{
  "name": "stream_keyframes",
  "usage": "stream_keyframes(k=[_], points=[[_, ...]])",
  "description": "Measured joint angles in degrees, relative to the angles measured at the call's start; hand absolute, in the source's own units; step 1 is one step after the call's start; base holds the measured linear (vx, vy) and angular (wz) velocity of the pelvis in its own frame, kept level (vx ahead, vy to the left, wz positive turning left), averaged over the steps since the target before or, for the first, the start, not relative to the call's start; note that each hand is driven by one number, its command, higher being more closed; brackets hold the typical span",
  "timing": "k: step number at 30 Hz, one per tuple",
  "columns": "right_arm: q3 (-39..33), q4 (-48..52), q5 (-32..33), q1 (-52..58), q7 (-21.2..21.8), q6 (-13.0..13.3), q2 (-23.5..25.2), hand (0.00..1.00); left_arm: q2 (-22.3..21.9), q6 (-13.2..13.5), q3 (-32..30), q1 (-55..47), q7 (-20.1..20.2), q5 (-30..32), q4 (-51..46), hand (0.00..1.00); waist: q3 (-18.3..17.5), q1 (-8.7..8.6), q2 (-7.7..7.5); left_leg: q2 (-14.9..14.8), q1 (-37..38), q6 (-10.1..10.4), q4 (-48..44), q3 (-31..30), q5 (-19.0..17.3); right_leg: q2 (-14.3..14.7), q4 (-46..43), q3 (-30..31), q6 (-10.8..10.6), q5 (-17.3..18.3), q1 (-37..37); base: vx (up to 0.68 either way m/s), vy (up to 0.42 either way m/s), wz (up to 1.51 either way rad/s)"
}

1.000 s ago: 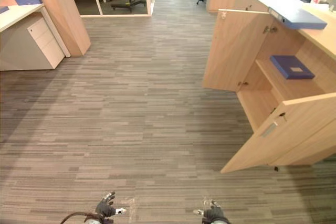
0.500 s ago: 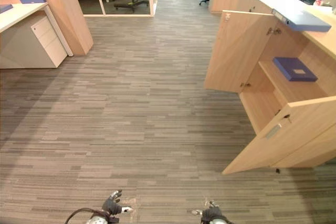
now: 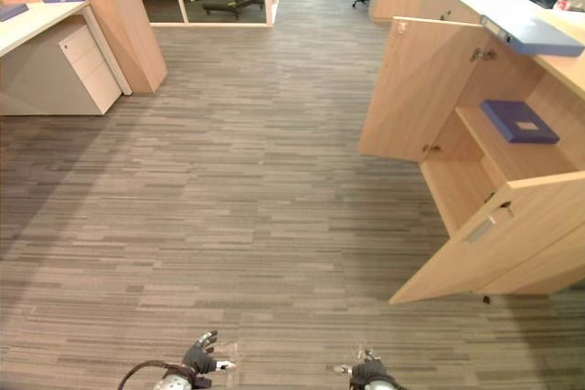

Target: Walk over to the cabinet, pick up the folder, carry it to the office cabinet, place the folder inside the office cabinet, then close the office cabinet door

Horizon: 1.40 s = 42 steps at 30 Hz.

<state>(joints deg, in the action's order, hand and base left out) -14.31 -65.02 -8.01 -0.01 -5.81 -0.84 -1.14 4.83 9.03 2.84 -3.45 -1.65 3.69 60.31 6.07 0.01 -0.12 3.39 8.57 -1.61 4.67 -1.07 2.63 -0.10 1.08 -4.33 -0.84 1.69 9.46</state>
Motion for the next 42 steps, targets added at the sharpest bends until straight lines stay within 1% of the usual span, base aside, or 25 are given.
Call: stream_keyframes(k=[3,4,6,8,10,13,15,16,18,20,21,22,23,25,26,27,28,29,31,33,34,36,38,40,42], points=[[-0.3,0.1,0.1,-1.4,-0.3,0.5,0.2,0.0,-0.3,0.0,-5.5,0.6,-0.3,-5.1,-0.4,0.0,3.4,-0.15,0.02,0.3,-7.4,1.3,-14.7,-1.2,-6.9,-0.4,-2.8,-2.0,0.6,1.6,-1.4,-0.03,-0.022,0.33],[-0.1,0.9,0.2,-1.4,-0.7,0.5,-0.2,0.0,-1.5,-0.1,-9.7,0.2,-0.5,-7.3,-2.3,0.0,4.6,0.59,0.69,-1.2,-12.6,3.0,-25.3,0.7,-11.2,0.3,-5.5,-2.5,1.6,4.1,-2.6,-0.06,-0.015,0.22],[0.4,2.2,0.5,-1.3,-1.5,0.4,-0.3,0.0,-3.0,-0.1,-14.8,0.0,-0.7,-9.7,-4.7,0.0,6.4,1.05,0.78,-3.7,-19.9,2.1,-41.8,5.7,-12.9,0.7,-7.8,-2.9,2.7,5.8,-2.1,-0.06,-0.004,0.12],[0.6,2.3,1.4,-1.4,-2.3,0.4,-0.3,0.0,-3.5,0.1,-16.3,-0.6,-1.1,-11.6,-6.3,0.0,6.9,1.83,0.72,-7.2,-24.2,1.5,-50.9,8.5,-16.0,0.3,-8.8,-2.4,2.5,6.9,-0.4,0.07,0.038,-0.11],[0.5,2.2,2.4,-1.2,-2.8,0.3,-0.3,0.0,-3.5,0.5,-16.1,-1.0,-1.3,-12.9,-6.7,0.0,6.8,1.97,0.75,-8.6,-25.9,1.9,-46.4,8.2,-16.5,-1.4,-8.8,-1.4,1.5,8.0,0.5,0.16,0.122,-0.24],[0.4,2.3,2.4,-0.9,-3.4,0.3,-0.5,0.0,-4.3,1.2,-17.0,-1.5,-2.0,-13.0,-7.0,0.0,6.5,2.17,1.02,-8.9,-26.5,4.7,-24.9,5.0,-12.2,-6.5,-7.8,1.9,-2.2,10.4,0.5,0.31,0.321,-0.46],[0.2,2.0,2.5,-0.2,-4.0,0.3,-0.6,0.0,-4.9,1.2,-17.5,-1.7,-3.0,-12.5,-6.8,0.0,4.9,2.43,1.45,-7.8,-26.7,6.0,-23.7,8.5,-4.8,-10.3,-5.4,3.5,-4.0,11.8,1.8,0.38,0.375,-0.39],[-0.3,1.4,2.3,-0.5,-3.9,0.3,-0.7,0.0,-4.9,1.2,-17.7,-1.7,-3.2,-12.5,-6.8,0.0,4.7,2.58,1.37,-7.4,-27.2,5.9,-25.0,9.6,-4.8,-11.1,-5.7,3.5,-3.9,11.7,2.0,0.58,0.474,-0.37],[-3.4,0.2,2.3,0.1,-4.0,0.2,0.3,0.0,-4.9,0.7,-19.8,-1.7,-3.7,-12.9,-5.3,0.0,2.4,2.82,0.58,-4.7,-26.8,0.9,-28.1,12.7,-8.2,-13.7,-9.4,4.2,-3.2,10.0,1.3,0.57,0.361,-0.36],[-6.2,-0.5,2.3,0.4,-3.9,0.0,0.8,0.0,-4.7,-0.1,-20.0,-1.7,-4.0,-12.9,-4.4,0.0,1.2,2.62,-0.05,-2.3,-23.4,-1.2,-27.9,15.5,-9.9,-17.1,-12.4,5.5,-4.3,8.9,1.3,0.45,0.272,-0.58],[-8.9,-0.7,2.3,0.8,-3.9,-0.1,0.8,0.0,-4.9,-0.7,-19.5,-2.1,-4.2,-12.3,-3.7,0.0,0.2,2.57,-0.18,0.5,-18.3,-2.6,-25.5,17.3,-10.9,-20.2,-20.2,7.1,-5.1,8.1,-0.4,0.5,0.309,-0.73],[-9.7,-0.6,2.4,1.0,-3.9,-0.1,0.8,0.0,-4.7,-0.8,-18.7,-2.3,-4.3,-12.0,-3.4,0.0,-0.4,2.33,-0.32,1.7,-16.5,-2.9,-24.1,17.3,-11.1,-21.2,-24.8,7.9,-4.7,7.3,-2.2,0.6,0.356,-0.68],[-11.8,0.6,2.4,1.5,-3.8,-0.1,0.7,0.0,-4.6,-0.9,-17.0,-2.6,-4.4,-10.5,-2.7,0.0,-1.5,1.54,0.13,3.7,-12.4,-3.5,-20.8,17.0,-11.6,-22.4,-36.7,9.3,-2.9,3.3,-7.3,0.39,0.224,-0.29],[-13.3,2.9,2.9,1.6,-3.8,0.0,0.7,0.0,-4.3,-0.8,-14.8,-2.5,-4.5,-9.4,-2.4,0.0,-1.5,0.11,0.28,6.0,-5.9,-4.4,-16.3,16.7,-12.3,-24.8,-53.9,9.1,3.1,-4.0,-14.5,0.44,0.224,0.0],[-13.0,4.1,3.6,1.6,-3.9,0.2,0.9,0.0,-3.9,-1.0,-13.3,-2.4,-4.6,-8.7,-2.2,0.0,-1.2,-1.13,-0.09,6.6,-2.1,-4.4,-14.0,15.8,-12.3,-25.7,-61.4,5.8,2.7,-3.4,-18.0,0.4,0.167,0.21],[-12.7,4.6,4.1,1.6,-4.0,0.3,0.9,0.0,-3.9,-1.0,-12.2,-2.3,-4.7,-8.3,-2.2,0.0,-1.0,-1.34,0.3,6.5,-0.3,-4.4,-12.9,15.3,-12.3,-25.6,-63.4,3.5,2.2,-1.8,-19.4,0.37,0.104,0.27],[-12.5,4.8,4.7,1.2,-4.0,0.7,1.0,0.0,-3.4,-1.0,-9.8,-2.2,-4.7,-7.9,-2.0,0.0,-0.9,-1.7,0.64,5.7,2.8,-3.9,-10.8,14.4,-12.4,-24.5,-64.9,-1.2,1.5,3.0,-21.9,0.36,0.037,0.13],[-12.2,4.8,4.6,0.0,-4.0,0.8,1.1,0.0,-2.6,-1.0,-7.5,-1.8,-4.8,-7.4,-1.8,0.0,0.9,-1.83,0.98,4.3,5.9,-2.8,-10.1,14.2,-13.0,-22.1,-62.1,-5.8,1.0,8.1,-22.5,0.34,0.004,0.07],[-8.6,4.8,4.6,-1.2,-4.6,0.9,0.8,0.0,-1.8,-1.0,-5.4,-1.6,-4.8,-6.9,-1.7,0.0,2.5,-2.38,0.96,2.1,8.6,-1.4,-9.8,14.2,-13.9,-18.0,-51.3,-13.4,0.9,10.9,-23.7,0.27,-0.082,-0.02],[-4.8,4.8,4.4,-1.7,-5.1,1.1,0.8,0.0,-1.3,-0.7,-3.8,-1.6,-4.9,-6.6,-2.1,0.0,2.7,-2.46,0.44,1.5,10.0,0.0,-7.7,14.6,-14.8,-14.5,-36.6,-19.5,1.9,8.4,-26.2,0.25,-0.149,-0.02],[-3.6,4.9,4.9,-2.1,-5.1,1.7,0.8,0.0,-1.1,-0.8,-3.5,-1.6,-5.0,-6.3,-2.3,0.0,3.3,-2.67,-0.05,1.9,12.2,0.8,-5.2,14.5,-15.3,-11.8,-30.0,-20.3,7.5,1.7,-26.5,0.26,-0.161,-0.21],[-1.8,4.4,4.5,-3.4,-5.2,2.1,-0.6,0.0,-2.2,-0.8,-3.0,-1.3,-5.1,-5.7,-2.3,0.0,3.5,-2.09,2.69,-0.7,12.3,2.3,-5.0,15.8,-14.6,-7.8,-27.2,-20.6,7.2,1.8,-26.4,0.33,-0.188,-0.63],[-1.9,3.4,5.0,-3.7,-5.1,2.3,-0.9,0.0,-3.0,-0.9,-3.3,-1.1,-4.9,-3.8,-1.9,0.0,4.0,-2.58,3.0,-2.2,12.3,2.9,-5.9,17.1,-14.1,-5.3,-26.7,-19.5,7.8,3.3,-26.4,0.38,-0.257,-0.73],[-2.6,2.9,6.6,-3.3,-5.2,2.3,-0.6,0.0,-3.3,-1.1,-5.5,-1.0,-4.5,-2.9,-1.6,0.0,4.0,-3.59,2.7,-4.7,10.7,3.7,-13.1,18.0,-14.6,-2.4,-25.3,-19.3,7.7,5.3,-24.2,0.37,-0.277,-0.47],[-4.4,5.4,7.7,-0.4,-5.6,2.4,0.1,0.0,-4.4,-1.9,-12.3,-1.9,-4.3,-3.6,-1.9,0.0,3.8,-4.06,3.36,-10.9,3.2,3.6,-38.7,20.9,-13.2,1.7,-19.8,-18.2,8.3,6.9,-17.9,0.38,-0.249,-0.51]])
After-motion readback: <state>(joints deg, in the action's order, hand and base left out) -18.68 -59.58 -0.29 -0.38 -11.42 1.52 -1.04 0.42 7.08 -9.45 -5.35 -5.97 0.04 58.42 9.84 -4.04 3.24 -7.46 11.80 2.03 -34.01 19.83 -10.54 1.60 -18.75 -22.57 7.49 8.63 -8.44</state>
